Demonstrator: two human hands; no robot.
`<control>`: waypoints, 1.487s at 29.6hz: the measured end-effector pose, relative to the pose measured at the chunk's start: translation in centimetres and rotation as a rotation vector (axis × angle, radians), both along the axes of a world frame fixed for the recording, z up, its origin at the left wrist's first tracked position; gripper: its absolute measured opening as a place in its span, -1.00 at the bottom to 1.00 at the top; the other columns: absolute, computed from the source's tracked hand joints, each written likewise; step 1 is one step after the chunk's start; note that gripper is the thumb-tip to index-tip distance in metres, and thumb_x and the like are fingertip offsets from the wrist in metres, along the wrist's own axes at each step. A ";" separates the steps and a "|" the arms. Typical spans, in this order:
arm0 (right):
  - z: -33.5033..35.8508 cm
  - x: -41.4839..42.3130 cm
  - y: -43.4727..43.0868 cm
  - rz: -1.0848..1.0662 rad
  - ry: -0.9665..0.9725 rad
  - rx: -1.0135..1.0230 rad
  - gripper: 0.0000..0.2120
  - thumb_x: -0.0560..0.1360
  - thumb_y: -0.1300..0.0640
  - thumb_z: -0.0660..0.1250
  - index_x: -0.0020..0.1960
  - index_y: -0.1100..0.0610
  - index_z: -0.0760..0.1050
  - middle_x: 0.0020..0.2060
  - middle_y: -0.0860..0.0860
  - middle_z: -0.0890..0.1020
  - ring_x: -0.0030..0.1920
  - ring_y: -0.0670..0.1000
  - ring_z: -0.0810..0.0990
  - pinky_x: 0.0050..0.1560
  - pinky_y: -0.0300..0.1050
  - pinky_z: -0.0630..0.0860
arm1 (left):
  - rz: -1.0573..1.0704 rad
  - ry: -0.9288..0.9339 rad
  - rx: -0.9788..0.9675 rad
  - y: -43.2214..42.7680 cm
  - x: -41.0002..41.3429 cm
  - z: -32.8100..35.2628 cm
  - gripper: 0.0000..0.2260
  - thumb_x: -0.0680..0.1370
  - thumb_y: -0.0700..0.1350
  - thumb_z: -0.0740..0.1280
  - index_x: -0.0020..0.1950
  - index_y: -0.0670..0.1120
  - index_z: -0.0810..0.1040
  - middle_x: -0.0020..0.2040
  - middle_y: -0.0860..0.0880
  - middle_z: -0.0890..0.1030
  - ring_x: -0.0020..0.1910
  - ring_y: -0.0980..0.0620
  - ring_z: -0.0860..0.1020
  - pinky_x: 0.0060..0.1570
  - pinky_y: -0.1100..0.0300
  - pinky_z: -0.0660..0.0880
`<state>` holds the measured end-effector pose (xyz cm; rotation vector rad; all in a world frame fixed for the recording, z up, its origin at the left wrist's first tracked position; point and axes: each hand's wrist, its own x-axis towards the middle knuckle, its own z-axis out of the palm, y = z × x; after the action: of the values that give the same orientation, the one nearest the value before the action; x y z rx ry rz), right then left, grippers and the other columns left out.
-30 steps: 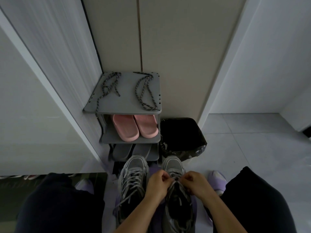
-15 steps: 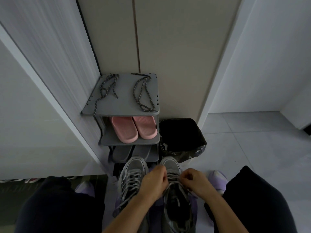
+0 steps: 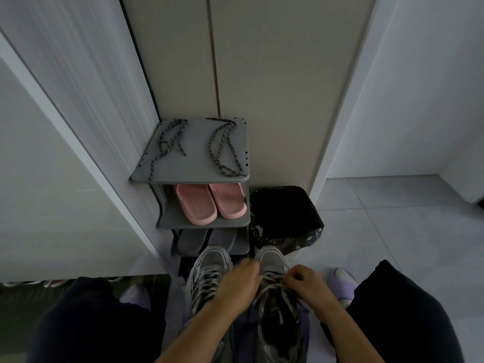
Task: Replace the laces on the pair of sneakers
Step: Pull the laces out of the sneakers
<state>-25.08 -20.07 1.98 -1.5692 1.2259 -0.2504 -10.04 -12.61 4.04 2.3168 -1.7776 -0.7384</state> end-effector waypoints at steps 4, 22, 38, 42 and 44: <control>-0.4 -0.3 0.3 -0.055 -0.095 0.131 -0.84 0.46 0.17 0.38 -0.29 0.15 0.52 -0.49 -0.06 0.49 -0.44 -0.13 0.40 -0.39 -0.33 0.34 | 0.223 0.329 -0.010 0.8 -2.2 -1.9 -0.86 0.61 -0.03 0.12 -0.11 -0.04 0.26 -0.02 -0.14 0.46 0.03 -0.13 0.49 -0.03 0.08 0.39; -1.1 0.0 0.8 -0.380 -0.293 0.343 -0.82 0.47 0.29 0.30 -0.31 0.18 0.52 -0.40 0.10 0.52 -0.34 0.07 0.46 -0.27 -0.11 0.41 | 0.291 0.210 -0.073 0.4 -0.3 -0.5 -0.69 0.61 -0.13 0.08 -0.33 0.02 0.14 -0.13 -0.07 0.35 -0.14 -0.09 0.47 -0.17 0.10 0.34; -1.3 -0.1 0.8 -0.442 -0.358 0.372 -0.78 0.53 0.14 0.28 -0.25 0.22 0.52 -0.42 0.12 0.47 -0.48 -0.05 0.37 -0.48 -0.24 0.24 | 0.587 0.459 -0.252 -0.8 0.6 -0.2 -0.70 0.59 -0.14 0.16 -0.34 -0.02 0.24 -0.36 0.00 0.37 -0.24 -0.03 0.42 -0.24 0.16 0.27; -1.3 0.4 0.8 -0.431 -0.341 0.344 -0.74 0.54 0.12 0.26 -0.27 0.22 0.53 -0.48 0.07 0.50 -0.49 -0.05 0.41 -0.48 -0.22 0.30 | 0.678 0.584 -0.395 -0.8 2.2 1.0 -0.79 0.59 -0.10 0.19 -0.25 -0.07 0.33 -0.31 -0.08 0.45 -0.37 0.02 0.39 -0.29 0.14 0.32; -1.3 0.5 0.8 -0.378 -0.325 0.323 -0.76 0.53 0.13 0.29 -0.26 0.22 0.52 -0.46 0.07 0.49 -0.42 -0.02 0.40 -0.39 -0.19 0.31 | 0.581 0.568 -0.224 -0.7 0.4 0.2 -0.79 0.58 -0.06 0.20 -0.24 -0.04 0.31 -0.28 -0.02 0.44 -0.30 0.02 0.42 -0.23 0.18 0.30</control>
<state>-24.60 -19.27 0.72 -0.9698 1.2252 -0.5029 -9.68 -13.27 4.20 2.0282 -0.8446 -0.9023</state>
